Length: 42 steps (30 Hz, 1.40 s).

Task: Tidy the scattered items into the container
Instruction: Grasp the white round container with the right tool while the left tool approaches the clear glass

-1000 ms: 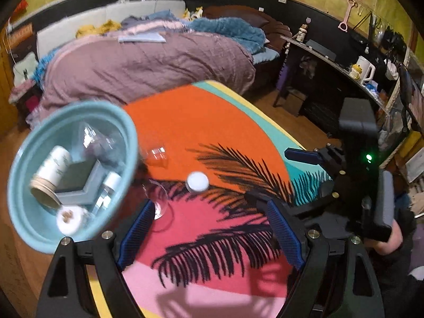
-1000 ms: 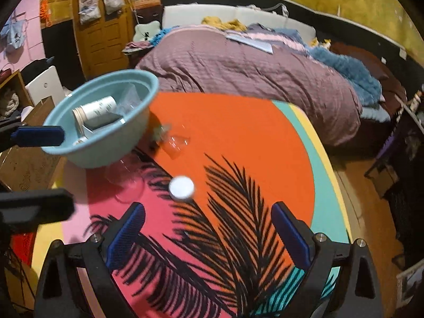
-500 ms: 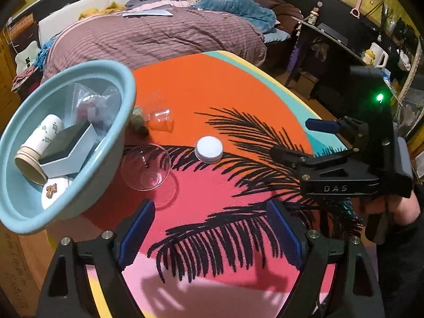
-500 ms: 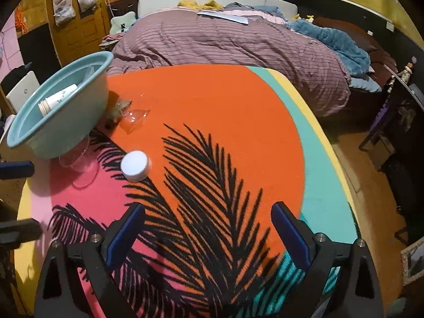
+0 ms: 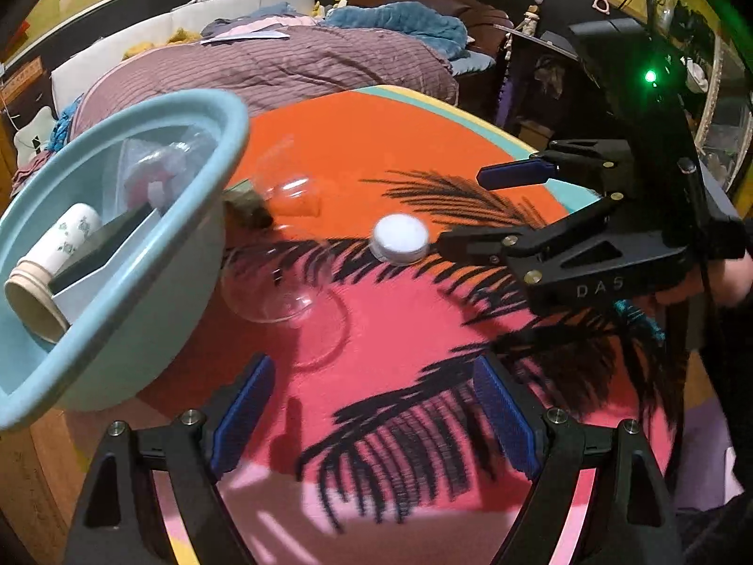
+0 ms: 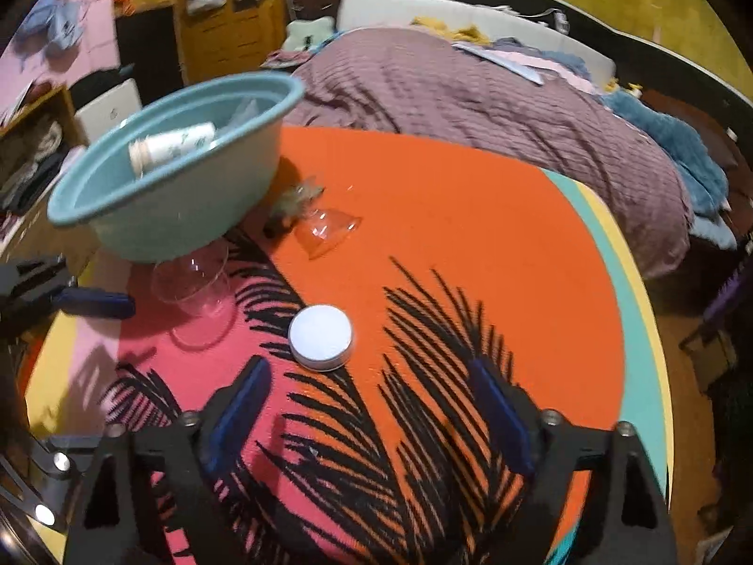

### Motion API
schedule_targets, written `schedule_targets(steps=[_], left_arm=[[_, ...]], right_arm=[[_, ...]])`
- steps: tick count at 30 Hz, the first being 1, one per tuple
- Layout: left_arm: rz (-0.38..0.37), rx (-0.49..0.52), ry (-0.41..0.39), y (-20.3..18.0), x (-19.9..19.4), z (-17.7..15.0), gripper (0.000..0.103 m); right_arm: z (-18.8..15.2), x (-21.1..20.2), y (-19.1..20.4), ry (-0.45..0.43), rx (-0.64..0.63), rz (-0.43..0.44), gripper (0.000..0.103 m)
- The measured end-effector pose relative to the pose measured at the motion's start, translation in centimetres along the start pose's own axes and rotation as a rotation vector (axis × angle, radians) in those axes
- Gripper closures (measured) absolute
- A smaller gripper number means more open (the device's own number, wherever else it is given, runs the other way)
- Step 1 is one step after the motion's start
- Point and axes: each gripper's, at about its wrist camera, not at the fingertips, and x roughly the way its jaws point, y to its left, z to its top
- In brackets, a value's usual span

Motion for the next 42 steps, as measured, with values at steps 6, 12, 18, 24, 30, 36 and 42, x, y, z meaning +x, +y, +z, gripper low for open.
schedule_targets(steps=[6, 12, 18, 24, 30, 36, 42], left_arm=[[0.040, -0.041, -0.047, 1.2, 0.5, 0.3, 0.013], [0.080, -0.059, -0.070, 1.1, 1.5, 0.6, 0.013], [0.066, -0.096, -0.041, 2.1, 2.9, 0.6, 0.013], [0.067, -0.140, -0.083, 2.9, 2.4, 0.5, 0.013], [0.082, -0.161, -0.070, 3.1, 3.0, 0.6, 0.013], [0.114, -0.176, -0.070, 3.1, 3.1, 0.6, 0.014], [0.137, -0.159, -0.084, 2.7, 3.0, 0.8, 0.020]], right_arm=[[0.6, 2.1, 1.2, 0.004, -0.070, 0.041, 0.030], [1.1, 4.3, 2.1, 0.014, -0.092, 0.040, 0.041], [1.4, 5.0, 1.1, -0.015, -0.027, 0.080, 0.052], [1.5, 5.0, 1.3, -0.019, -0.027, 0.080, 0.057], [1.5, 5.1, 1.4, -0.025, -0.016, 0.082, 0.060], [1.2, 5.1, 1.5, -0.047, -0.001, 0.077, 0.060], [0.8, 4.9, 1.4, -0.051, 0.010, 0.075, 0.060]])
